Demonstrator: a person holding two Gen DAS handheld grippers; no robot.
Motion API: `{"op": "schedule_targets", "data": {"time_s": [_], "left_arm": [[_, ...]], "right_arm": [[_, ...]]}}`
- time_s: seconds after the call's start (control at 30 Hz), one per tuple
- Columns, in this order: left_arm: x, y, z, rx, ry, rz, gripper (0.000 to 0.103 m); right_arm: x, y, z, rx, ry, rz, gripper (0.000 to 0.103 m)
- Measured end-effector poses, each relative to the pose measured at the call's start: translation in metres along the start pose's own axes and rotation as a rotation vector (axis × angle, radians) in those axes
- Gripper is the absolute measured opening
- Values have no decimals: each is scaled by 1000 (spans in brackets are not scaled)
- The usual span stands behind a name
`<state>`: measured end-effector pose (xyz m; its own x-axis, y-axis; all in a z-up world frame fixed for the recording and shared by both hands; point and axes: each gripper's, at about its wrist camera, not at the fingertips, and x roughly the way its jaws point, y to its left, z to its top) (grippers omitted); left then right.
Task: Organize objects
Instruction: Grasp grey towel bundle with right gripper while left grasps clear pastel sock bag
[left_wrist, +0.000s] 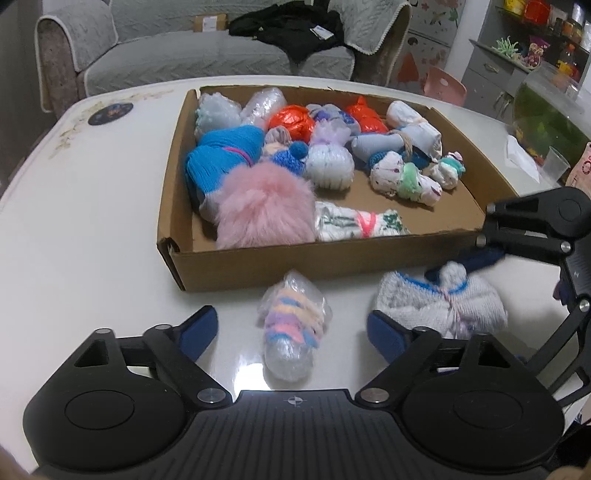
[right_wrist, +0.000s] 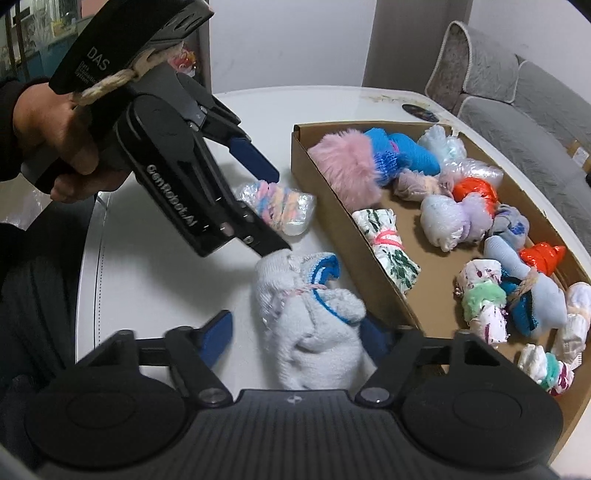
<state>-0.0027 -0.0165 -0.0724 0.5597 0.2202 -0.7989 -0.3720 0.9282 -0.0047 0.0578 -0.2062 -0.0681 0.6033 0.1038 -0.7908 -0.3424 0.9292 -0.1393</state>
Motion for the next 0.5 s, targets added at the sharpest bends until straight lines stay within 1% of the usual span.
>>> {"op": "schedule_targets", "data": {"time_s": [0.03,0.07,0.1,0.13,0.2,0.27,0.33,0.5], "left_arm": [[0,-1,0,8,-5,5,82],[-1,-1,-1,13,-8,8,77],[-3,-1,-2,16,-12,9,69],[-4,-2,-4,21,-16,14,64],[-8,-3,-7,22,-22,21,44],[-12,-3,-10,7,-17,10,37],[-14,-5,-11,9,-5,6,35],[-23,-9,-15,14,23,-5,34]], "right_arm": [[0,0,0,7,1,5,47],[1,-1,0,17,-3,14,47],[1,-1,0,32,-8,30,46],[1,-1,0,41,-13,34,46],[0,1,-3,60,-22,33,45],[-1,0,-5,88,-34,39,44],[-6,1,-9,110,-40,41,43],[-30,2,-22,130,-37,15,42]]}}
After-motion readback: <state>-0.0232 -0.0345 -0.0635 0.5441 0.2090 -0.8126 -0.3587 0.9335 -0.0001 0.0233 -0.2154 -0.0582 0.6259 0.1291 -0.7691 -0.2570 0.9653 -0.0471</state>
